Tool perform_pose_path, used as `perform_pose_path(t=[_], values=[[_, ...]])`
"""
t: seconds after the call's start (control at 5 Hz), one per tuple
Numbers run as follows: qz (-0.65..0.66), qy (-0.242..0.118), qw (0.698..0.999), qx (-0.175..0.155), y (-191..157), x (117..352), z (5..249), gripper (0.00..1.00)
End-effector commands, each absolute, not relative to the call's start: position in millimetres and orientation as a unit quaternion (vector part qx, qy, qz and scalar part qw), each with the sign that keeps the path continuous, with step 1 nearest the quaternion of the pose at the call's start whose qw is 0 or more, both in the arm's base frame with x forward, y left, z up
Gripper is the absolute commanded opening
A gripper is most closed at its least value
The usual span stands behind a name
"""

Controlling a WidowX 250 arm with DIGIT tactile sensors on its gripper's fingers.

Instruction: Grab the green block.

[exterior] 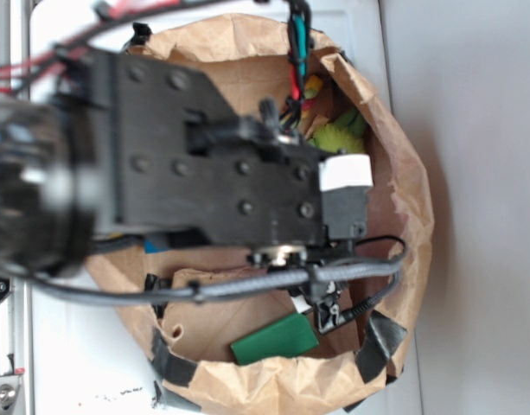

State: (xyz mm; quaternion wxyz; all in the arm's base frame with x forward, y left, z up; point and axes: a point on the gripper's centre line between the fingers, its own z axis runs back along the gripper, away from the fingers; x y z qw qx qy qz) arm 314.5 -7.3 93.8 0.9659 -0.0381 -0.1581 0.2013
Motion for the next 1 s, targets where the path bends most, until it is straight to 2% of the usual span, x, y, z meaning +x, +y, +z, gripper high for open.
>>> perform_pose_path(t=[0.0, 0.4, 0.8], values=[[0.170, -0.162, 0.972, -0.011, -19, 327, 88, 1.00], [0.132, -0.156, 0.978, -0.029, -42, 322, 87, 1.00], [0.116, -0.149, 0.980, -0.061, -61, 309, 93, 1.00]])
